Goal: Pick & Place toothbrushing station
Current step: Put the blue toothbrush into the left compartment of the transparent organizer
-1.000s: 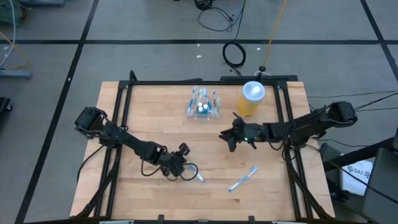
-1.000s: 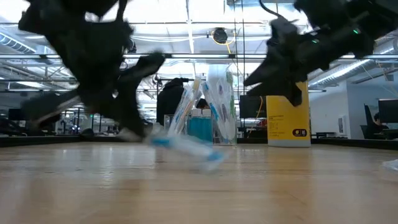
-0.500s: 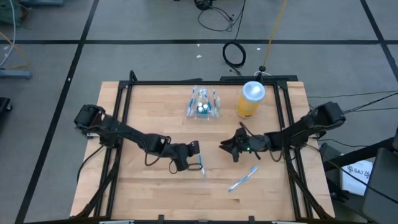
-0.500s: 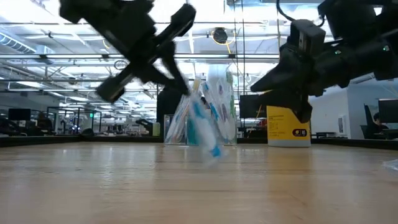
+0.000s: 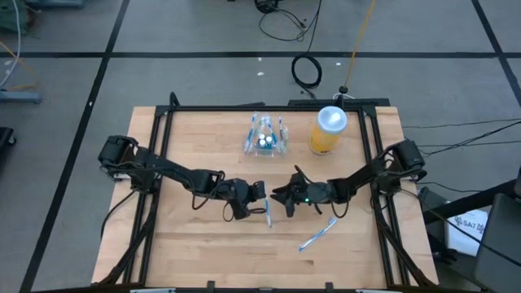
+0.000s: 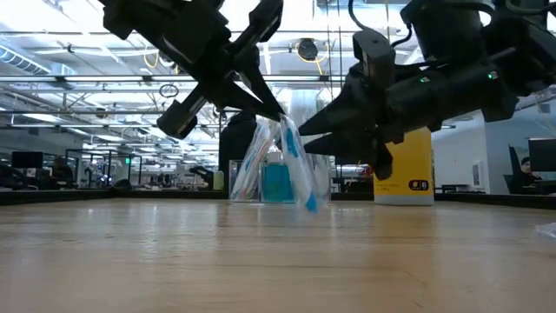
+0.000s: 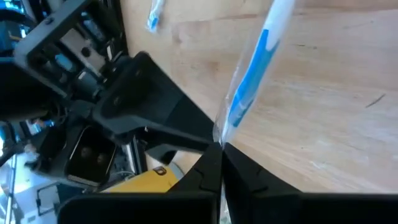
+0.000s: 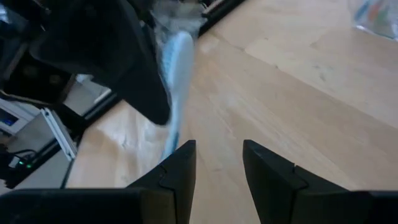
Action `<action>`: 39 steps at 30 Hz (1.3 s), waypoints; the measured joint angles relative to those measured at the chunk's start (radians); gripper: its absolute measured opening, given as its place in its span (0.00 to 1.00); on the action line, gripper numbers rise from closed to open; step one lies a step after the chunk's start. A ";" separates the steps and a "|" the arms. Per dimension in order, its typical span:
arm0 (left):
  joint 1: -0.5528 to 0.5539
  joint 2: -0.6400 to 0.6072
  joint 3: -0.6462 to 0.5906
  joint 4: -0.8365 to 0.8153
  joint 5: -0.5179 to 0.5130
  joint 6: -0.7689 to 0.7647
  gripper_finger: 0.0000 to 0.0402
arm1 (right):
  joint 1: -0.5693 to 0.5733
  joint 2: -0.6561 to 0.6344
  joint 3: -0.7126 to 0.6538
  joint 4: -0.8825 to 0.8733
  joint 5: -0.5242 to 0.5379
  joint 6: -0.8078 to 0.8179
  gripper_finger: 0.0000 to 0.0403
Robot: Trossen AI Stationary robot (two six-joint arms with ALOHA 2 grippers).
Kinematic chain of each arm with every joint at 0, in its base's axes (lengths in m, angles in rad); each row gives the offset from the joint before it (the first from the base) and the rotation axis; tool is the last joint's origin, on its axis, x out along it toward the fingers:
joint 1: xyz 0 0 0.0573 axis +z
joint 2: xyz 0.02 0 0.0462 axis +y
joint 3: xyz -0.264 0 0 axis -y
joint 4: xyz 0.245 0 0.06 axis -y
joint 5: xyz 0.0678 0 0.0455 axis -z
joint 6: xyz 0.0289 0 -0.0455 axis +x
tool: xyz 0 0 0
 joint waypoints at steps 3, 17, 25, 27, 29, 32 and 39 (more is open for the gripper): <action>-0.002 0.000 0.000 0.003 0.001 0.030 0.02 | 0.000 0.019 0.012 0.035 0.000 -0.019 0.32; -0.014 -0.002 0.000 0.008 -0.041 -0.039 0.01 | -0.029 0.065 0.066 0.040 -0.130 -0.126 0.32; -0.067 -0.002 0.000 -0.056 -0.215 -0.016 0.01 | -0.066 0.065 0.051 0.040 -0.157 -0.106 0.32; -0.078 -0.002 0.000 -0.054 -0.237 -0.015 0.02 | -0.074 0.065 0.051 0.072 -0.200 -0.107 0.32; -0.086 -0.002 0.000 -0.048 -0.238 -0.002 0.02 | -0.079 0.065 0.051 0.108 -0.232 -0.118 0.32; -0.087 -0.002 0.000 -0.031 -0.238 0.006 0.01 | -0.079 0.065 0.051 0.136 -0.257 -0.141 0.32; -0.081 -0.002 0.000 0.062 -0.240 0.014 0.01 | -0.079 0.065 0.051 0.170 -0.284 -0.149 0.32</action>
